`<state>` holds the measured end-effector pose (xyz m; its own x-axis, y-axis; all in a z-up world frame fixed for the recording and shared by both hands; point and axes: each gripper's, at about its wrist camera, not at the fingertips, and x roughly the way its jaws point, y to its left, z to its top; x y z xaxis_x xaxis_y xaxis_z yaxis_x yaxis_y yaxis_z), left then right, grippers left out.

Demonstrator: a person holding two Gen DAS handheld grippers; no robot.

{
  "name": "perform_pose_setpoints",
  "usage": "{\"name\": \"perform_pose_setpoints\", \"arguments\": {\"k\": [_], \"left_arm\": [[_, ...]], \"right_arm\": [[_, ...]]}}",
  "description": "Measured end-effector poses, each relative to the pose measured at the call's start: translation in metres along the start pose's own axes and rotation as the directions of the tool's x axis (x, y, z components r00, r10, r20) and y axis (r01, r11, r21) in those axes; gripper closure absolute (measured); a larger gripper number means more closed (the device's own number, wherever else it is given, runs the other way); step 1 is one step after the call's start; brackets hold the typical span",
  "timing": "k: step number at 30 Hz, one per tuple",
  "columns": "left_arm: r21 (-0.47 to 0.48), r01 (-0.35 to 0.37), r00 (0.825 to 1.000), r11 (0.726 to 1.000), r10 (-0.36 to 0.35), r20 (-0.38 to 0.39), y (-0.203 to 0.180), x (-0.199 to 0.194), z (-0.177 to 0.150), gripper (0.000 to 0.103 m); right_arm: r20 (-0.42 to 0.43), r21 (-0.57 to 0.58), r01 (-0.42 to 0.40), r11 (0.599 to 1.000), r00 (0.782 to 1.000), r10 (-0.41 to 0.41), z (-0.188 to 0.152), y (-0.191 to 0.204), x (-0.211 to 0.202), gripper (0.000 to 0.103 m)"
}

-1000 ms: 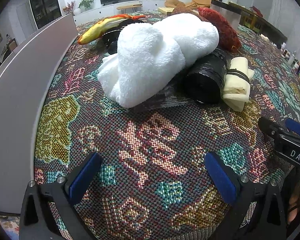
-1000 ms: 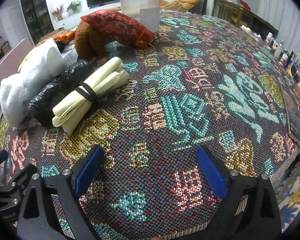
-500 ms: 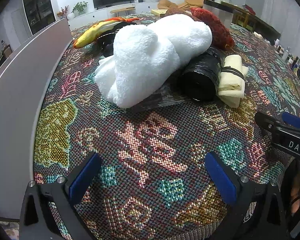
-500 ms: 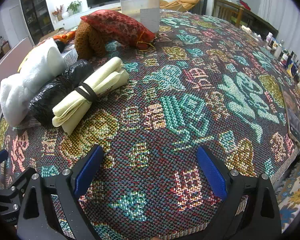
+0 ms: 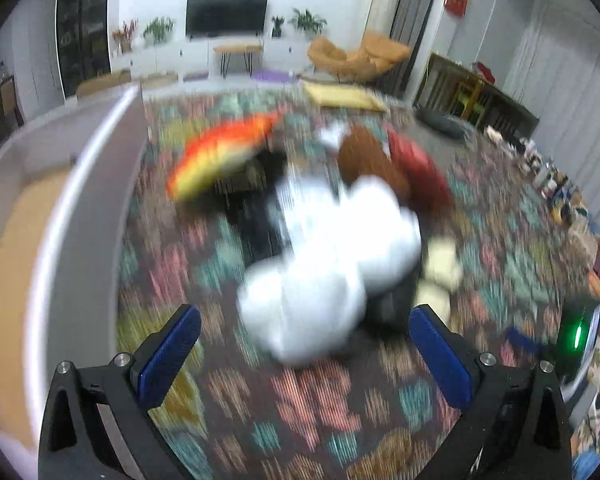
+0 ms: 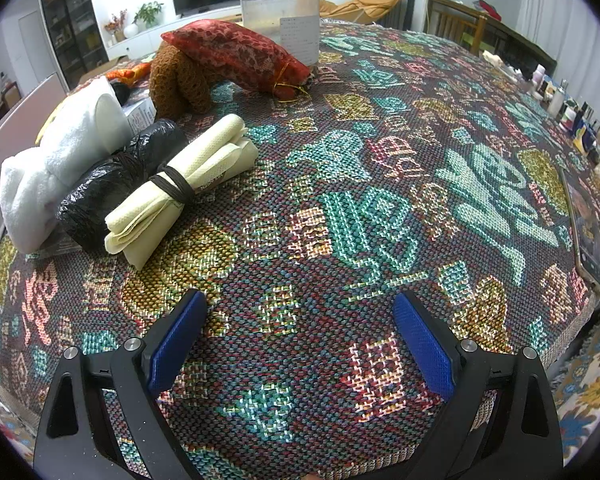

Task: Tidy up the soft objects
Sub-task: 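Grasp the white towel with the left tool while the right tool grasps the cream rolled cloth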

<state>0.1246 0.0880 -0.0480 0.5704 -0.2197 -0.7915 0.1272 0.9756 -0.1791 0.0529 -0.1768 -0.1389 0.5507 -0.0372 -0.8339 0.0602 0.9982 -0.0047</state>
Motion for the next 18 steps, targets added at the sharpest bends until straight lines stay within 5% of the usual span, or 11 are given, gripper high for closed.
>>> {"name": "perform_pose_setpoints", "arguments": {"k": [4, 8, 13, 14, 16, 18], "left_arm": [[0.028, 0.001, 0.999, 1.0, 0.0, -0.035, 0.003, 0.009, 0.042, 0.0], [0.142, 0.133, 0.984, 0.981, -0.113, -0.141, -0.022, 0.025, 0.038, 0.0], [0.366, -0.001, 0.984, 0.931, 0.067, -0.166, -0.06, 0.073, 0.015, 0.002], [0.356, -0.011, 0.981, 0.935, 0.078, -0.176, -0.059, 0.08, 0.015, 0.01], [0.292, 0.028, 0.978, 0.956, 0.034, -0.206, -0.051, 0.085, 0.017, 0.045], [0.224, 0.051, 0.982, 0.973, -0.008, -0.19, -0.041, 0.078, 0.014, 0.055]], "right_arm": [[0.0, 0.0, 0.0, 1.0, 1.0, 0.0, 0.0, 0.0, 0.0, 0.007], [0.0, 0.0, 0.0, 1.0, 1.0, 0.0, 0.0, 0.0, 0.0, 0.007], [-0.002, 0.002, -0.004, 1.0, 1.0, 0.004, 0.002, -0.002, 0.001, 0.007], [-0.004, 0.003, -0.008, 1.0, 1.0, 0.008, 0.002, -0.002, 0.001, 0.007], [-0.027, 0.016, -0.049, 0.999, 0.998, 0.049, 0.006, -0.006, 0.0, 0.007], [-0.034, 0.113, -0.173, 0.978, 0.983, 0.178, 0.014, -0.022, -0.005, 0.007]]}}
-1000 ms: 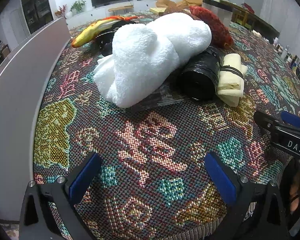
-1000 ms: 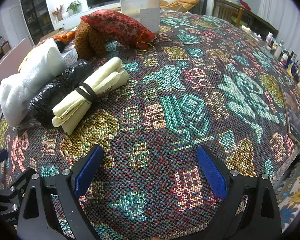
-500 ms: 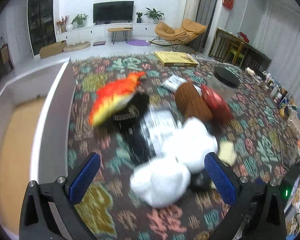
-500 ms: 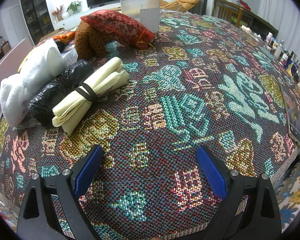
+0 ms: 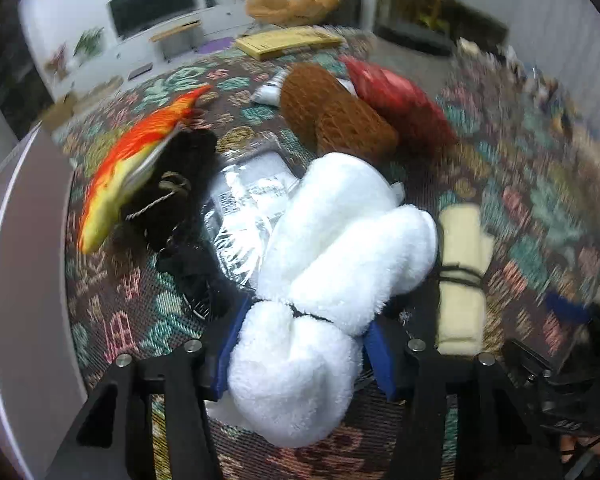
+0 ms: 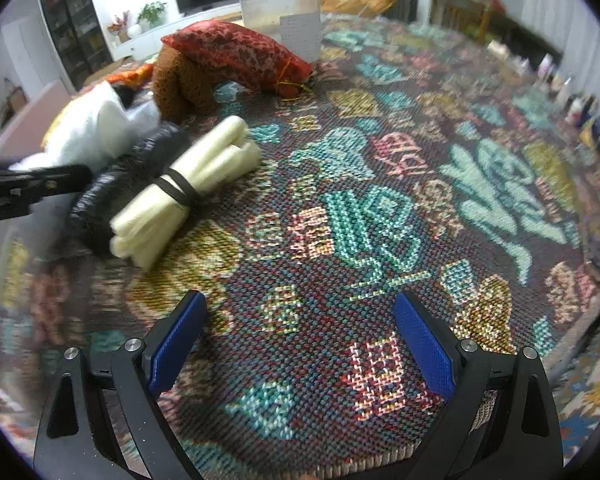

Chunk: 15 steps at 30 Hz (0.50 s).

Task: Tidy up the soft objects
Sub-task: 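Grasp the white towel with the left tool while the right tool grasps the cream rolled cloth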

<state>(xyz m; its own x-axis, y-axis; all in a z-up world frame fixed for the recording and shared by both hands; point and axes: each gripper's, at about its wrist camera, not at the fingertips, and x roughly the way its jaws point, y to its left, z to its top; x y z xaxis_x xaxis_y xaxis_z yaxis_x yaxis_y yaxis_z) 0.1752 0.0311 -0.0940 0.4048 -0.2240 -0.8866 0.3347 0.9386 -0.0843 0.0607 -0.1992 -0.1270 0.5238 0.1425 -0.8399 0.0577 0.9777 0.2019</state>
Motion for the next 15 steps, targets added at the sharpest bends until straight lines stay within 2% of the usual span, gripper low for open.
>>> {"name": "perform_pose_setpoints", "arguments": {"k": [1, 2, 4, 5, 6, 7, 8, 10, 11, 12, 13, 14, 15], "left_arm": [[-0.019, 0.022, 1.0, 1.0, -0.021, 0.019, 0.004, -0.005, -0.002, 0.056], [-0.042, 0.043, 0.999, 0.998, -0.041, 0.035, 0.008, -0.012, -0.005, 0.057], [-0.097, 0.075, 0.995, 0.992, -0.068, 0.074, 0.016, -0.024, -0.013, 0.057], [-0.125, 0.088, 0.993, 0.988, -0.077, 0.093, 0.02, -0.031, -0.017, 0.057], [-0.149, 0.099, 0.99, 0.984, -0.083, 0.111, 0.025, -0.037, -0.019, 0.057], [-0.171, 0.114, 0.988, 0.979, -0.092, 0.127, 0.029, -0.042, -0.021, 0.057], [-0.191, 0.131, 0.984, 0.973, -0.105, 0.143, 0.033, -0.048, -0.026, 0.057], [-0.207, 0.147, 0.981, 0.967, -0.116, 0.158, 0.035, -0.055, -0.031, 0.057], [-0.208, 0.15, 0.98, 0.966, -0.117, 0.162, 0.035, -0.057, -0.034, 0.057], [-0.209, 0.152, 0.979, 0.966, -0.119, 0.164, 0.034, -0.058, -0.036, 0.057], [-0.211, 0.157, 0.979, 0.965, -0.123, 0.165, 0.035, -0.058, -0.039, 0.057], [-0.219, 0.164, 0.978, 0.962, -0.129, 0.164, 0.035, -0.057, -0.041, 0.057], [-0.223, 0.168, 0.977, 0.96, -0.133, 0.164, 0.034, -0.056, -0.042, 0.057]], "right_arm": [[0.014, 0.075, -0.101, 0.992, 0.995, 0.1, 0.006, -0.008, -0.004, 0.009], [0.034, 0.122, -0.163, 0.979, 0.986, 0.16, 0.015, -0.011, -0.006, 0.01], [0.029, 0.132, -0.187, 0.973, 0.982, 0.185, 0.031, -0.006, 0.003, 0.011], [0.004, 0.151, -0.205, 0.967, 0.978, 0.207, 0.04, -0.002, 0.016, 0.018], [-0.022, 0.174, -0.223, 0.959, 0.973, 0.23, 0.045, 0.001, 0.028, 0.045], [-0.041, 0.203, -0.245, 0.948, 0.965, 0.258, 0.049, 0.002, 0.039, 0.058], [-0.015, 0.231, -0.285, 0.93, 0.955, 0.296, 0.053, 0.003, 0.044, 0.057], [-0.04, 0.24, -0.324, 0.915, 0.938, 0.343, 0.059, 0.011, 0.053, 0.054], [-0.062, 0.249, -0.358, 0.9, 0.922, 0.383, 0.061, 0.014, 0.058, 0.046], [-0.058, 0.255, -0.4, 0.88, 0.902, 0.427, 0.063, 0.017, 0.06, 0.029], [-0.056, 0.253, -0.414, 0.874, 0.896, 0.44, 0.065, 0.019, 0.061, 0.027], [-0.072, 0.235, -0.395, 0.888, 0.904, 0.421, 0.066, 0.023, 0.064, 0.036], [-0.092, 0.183, -0.337, 0.924, 0.93, 0.357, 0.068, 0.03, 0.062, 0.075]]}}
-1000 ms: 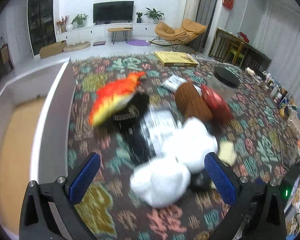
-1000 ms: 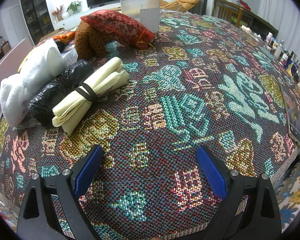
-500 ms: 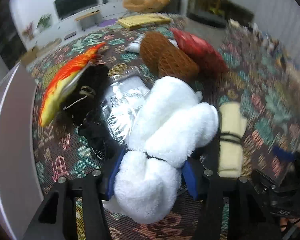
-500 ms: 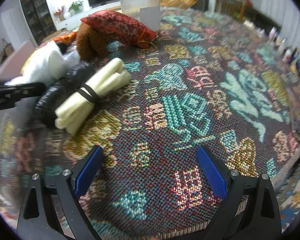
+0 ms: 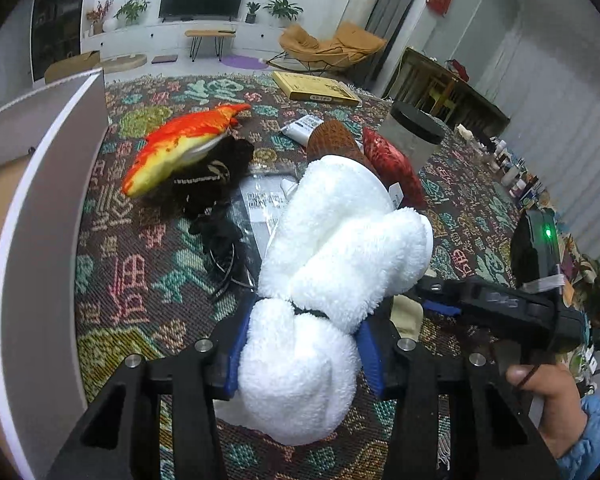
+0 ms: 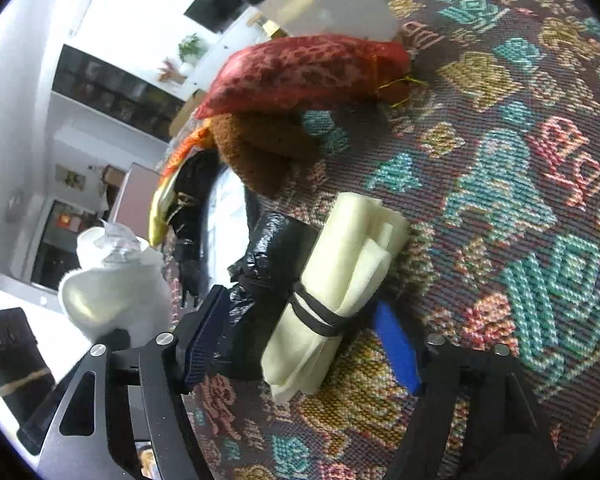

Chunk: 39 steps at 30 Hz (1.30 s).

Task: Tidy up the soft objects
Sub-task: 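Grasp the white towel with the left tool while the right tool grasps the cream rolled cloth, then carry both items into the white box and open both tools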

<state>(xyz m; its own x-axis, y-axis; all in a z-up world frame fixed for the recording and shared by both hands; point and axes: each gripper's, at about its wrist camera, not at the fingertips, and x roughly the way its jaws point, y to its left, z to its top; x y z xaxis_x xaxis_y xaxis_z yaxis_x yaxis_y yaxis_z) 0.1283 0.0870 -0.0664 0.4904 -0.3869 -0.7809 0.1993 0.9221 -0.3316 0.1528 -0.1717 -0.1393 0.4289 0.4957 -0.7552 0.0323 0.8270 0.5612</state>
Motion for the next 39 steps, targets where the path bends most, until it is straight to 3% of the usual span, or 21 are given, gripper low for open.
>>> {"name": "perform_pose_setpoints", "arguments": {"k": [4, 7, 9, 11, 13, 15, 17, 19, 21, 24, 26, 28, 30, 32, 36, 38, 39], "left_arm": [[-0.044, 0.03, 0.999, 0.999, -0.029, 0.016, 0.006, -0.006, -0.002, 0.057], [-0.054, 0.032, 0.999, 0.998, -0.031, 0.033, 0.011, -0.013, -0.001, 0.057], [-0.07, 0.045, 0.998, 0.997, -0.042, 0.046, 0.014, -0.018, 0.001, 0.057], [-0.079, 0.058, 0.997, 0.995, -0.054, 0.057, 0.014, -0.021, 0.004, 0.057], [-0.078, 0.065, 0.996, 0.995, -0.059, 0.066, 0.012, -0.024, 0.007, 0.057], [-0.081, 0.07, 0.995, 0.994, -0.065, 0.069, 0.011, -0.025, 0.01, 0.057], [-0.09, 0.071, 0.995, 0.993, -0.065, 0.074, 0.012, -0.028, 0.013, 0.057], [-0.09, 0.06, 0.995, 0.994, -0.053, 0.083, 0.015, -0.034, 0.016, 0.057], [-0.089, 0.046, 0.995, 0.995, -0.038, 0.096, 0.018, -0.04, 0.018, 0.057], [-0.095, 0.035, 0.994, 0.995, -0.025, 0.109, 0.023, -0.043, 0.02, 0.057], [-0.104, 0.038, 0.993, 0.994, -0.026, 0.114, 0.027, -0.041, 0.022, 0.057], [-0.102, 0.045, 0.993, 0.994, -0.034, 0.113, 0.029, -0.039, 0.023, 0.057], [-0.116, 0.057, 0.993, 0.992, -0.044, 0.114, 0.032, -0.042, 0.024, 0.057], [-0.134, 0.073, 0.99, 0.988, -0.057, 0.126, 0.036, -0.051, 0.027, 0.057], [-0.157, 0.064, 0.981, 0.986, -0.033, 0.191, 0.052, -0.087, 0.036, 0.057], [-0.162, 0.037, 0.974, 0.986, 0.0, 0.224, 0.061, -0.105, 0.038, 0.056], [-0.168, 0.014, 0.969, 0.986, 0.028, 0.245, 0.065, -0.113, 0.038, 0.056]], "right_arm": [[0.004, -0.024, 0.009, 1.0, 1.0, -0.009, 0.012, -0.001, -0.016, 0.076], [0.085, -0.069, 0.126, 0.99, 0.989, -0.119, 0.037, -0.008, -0.043, 0.076], [0.143, -0.075, 0.212, 0.974, 0.969, -0.2, 0.061, -0.016, -0.054, 0.076], [0.2, -0.085, 0.312, 0.946, 0.936, -0.29, 0.088, -0.021, -0.06, 0.076], [0.222, -0.11, 0.361, 0.926, 0.917, -0.331, 0.118, -0.025, -0.054, 0.076], [0.222, -0.124, 0.348, 0.929, 0.923, -0.316, 0.14, -0.03, -0.04, 0.072], [0.177, -0.106, 0.326, 0.94, 0.936, -0.304, 0.156, -0.047, -0.026, 0.068], [0.123, -0.055, 0.341, 0.938, 0.935, -0.333, 0.169, -0.075, -0.019, 0.062], [0.093, -0.022, 0.367, 0.93, 0.927, -0.363, 0.178, -0.092, -0.017, 0.047], [0.093, -0.001, 0.334, 0.943, 0.939, -0.332, 0.18, -0.091, -0.025, 0.033], [0.077, 0.011, 0.319, 0.948, 0.945, -0.319, 0.175, -0.089, -0.022, 0.03], [0.002, 0.024, 0.306, 0.952, 0.952, -0.306, 0.171, -0.092, -0.003, 0.035], [0.051, -0.057, 0.417, 0.907, 0.908, -0.415, 0.166, -0.077, 0.002, 0.07], [0.106, -0.041, 0.472, 0.881, 0.879, -0.465, 0.168, -0.069, -0.004, 0.07], [0.344, -0.061, 0.528, 0.847, 0.808, -0.479, 0.181, -0.023, -0.051, 0.071], [0.428, -0.145, 0.543, 0.827, 0.788, -0.443, 0.181, 0.018, -0.072, 0.07], [0.445, -0.193, 0.538, 0.82, 0.793, -0.416, 0.179, 0.038, -0.076, 0.07]]}}
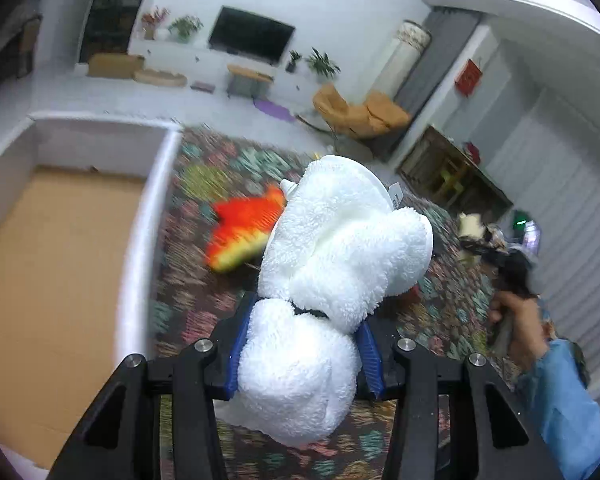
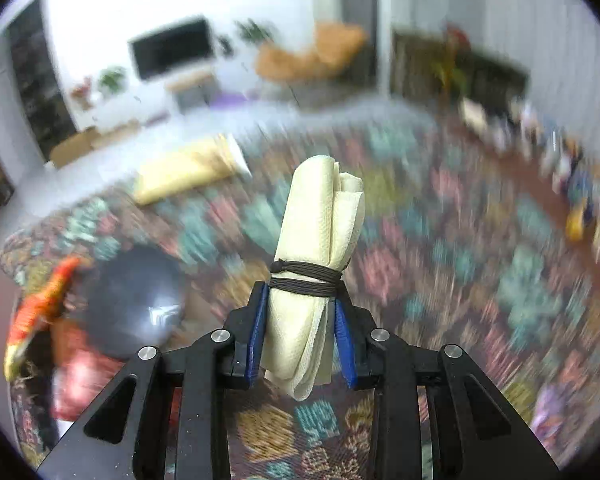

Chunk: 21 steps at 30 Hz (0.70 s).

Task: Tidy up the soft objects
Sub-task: 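Carry both items into the white box and open both tools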

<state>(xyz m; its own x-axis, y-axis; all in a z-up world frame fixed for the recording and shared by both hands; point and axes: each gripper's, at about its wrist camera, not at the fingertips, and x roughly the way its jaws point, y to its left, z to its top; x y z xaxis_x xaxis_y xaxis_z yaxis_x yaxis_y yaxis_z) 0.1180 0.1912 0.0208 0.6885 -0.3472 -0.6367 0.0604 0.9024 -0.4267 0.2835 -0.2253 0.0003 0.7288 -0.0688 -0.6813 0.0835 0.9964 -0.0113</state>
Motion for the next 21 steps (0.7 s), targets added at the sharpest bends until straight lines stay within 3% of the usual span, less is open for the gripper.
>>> {"name": "perform_pose_setpoints", "arguments": {"k": [4, 7, 11, 12, 14, 15, 16, 17, 18, 19, 21], "left_arm": [[0.004, -0.118, 0.993, 0.993, 0.118, 0.026, 0.031, -0.031, 0.001, 0.056], [-0.038, -0.203, 0.979, 0.978, 0.204, 0.013, 0.064, -0.047, -0.008, 0.056], [-0.098, -0.321, 0.947, 0.942, 0.321, -0.016, 0.113, -0.07, -0.027, 0.056], [-0.112, -0.349, 0.937, 0.93, 0.349, -0.023, 0.125, -0.076, -0.032, 0.056], [-0.136, -0.388, 0.921, 0.911, 0.388, -0.032, 0.142, -0.085, -0.04, 0.056], [-0.148, -0.41, 0.912, 0.9, 0.41, -0.032, 0.149, -0.088, -0.044, 0.053], [-0.165, -0.442, 0.896, 0.882, 0.443, -0.033, 0.157, -0.093, -0.048, 0.049], [-0.189, -0.471, 0.88, 0.862, 0.474, -0.03, 0.164, -0.098, -0.052, 0.036], [-0.217, -0.479, 0.874, 0.85, 0.485, -0.028, 0.171, -0.102, -0.055, 0.015], [-0.238, -0.481, 0.871, 0.844, 0.49, -0.025, 0.176, -0.105, -0.056, 0.006], [-0.286, -0.483, 0.864, 0.828, 0.503, -0.007, 0.184, -0.113, -0.063, 0.001]], "right_arm": [[0.04, -0.173, -0.172, 0.97, 0.982, 0.182, 0.004, 0.08, -0.054, 0.07], [-0.017, -0.242, -0.376, 0.895, 0.923, 0.383, -0.014, 0.154, -0.086, 0.07], [-0.135, -0.262, -0.625, 0.735, 0.778, 0.613, -0.051, 0.247, -0.13, 0.07], [-0.176, -0.262, -0.683, 0.682, 0.729, 0.662, -0.063, 0.274, -0.142, 0.07], [-0.236, -0.249, -0.745, 0.62, 0.667, 0.707, -0.078, 0.307, -0.152, 0.07], [-0.278, -0.229, -0.78, 0.582, 0.625, 0.729, -0.091, 0.328, -0.154, 0.069], [-0.31, -0.212, -0.803, 0.556, 0.595, 0.742, -0.099, 0.341, -0.154, 0.067], [-0.354, -0.194, -0.827, 0.529, 0.561, 0.748, -0.11, 0.358, -0.151, 0.06], [-0.399, -0.178, -0.845, 0.504, 0.53, 0.748, -0.121, 0.37, -0.147, 0.035], [-0.436, -0.168, -0.85, 0.499, 0.518, 0.736, -0.128, 0.379, -0.142, 0.023], [-0.441, -0.174, -0.832, 0.526, 0.544, 0.714, -0.137, 0.38, -0.136, 0.021]]}}
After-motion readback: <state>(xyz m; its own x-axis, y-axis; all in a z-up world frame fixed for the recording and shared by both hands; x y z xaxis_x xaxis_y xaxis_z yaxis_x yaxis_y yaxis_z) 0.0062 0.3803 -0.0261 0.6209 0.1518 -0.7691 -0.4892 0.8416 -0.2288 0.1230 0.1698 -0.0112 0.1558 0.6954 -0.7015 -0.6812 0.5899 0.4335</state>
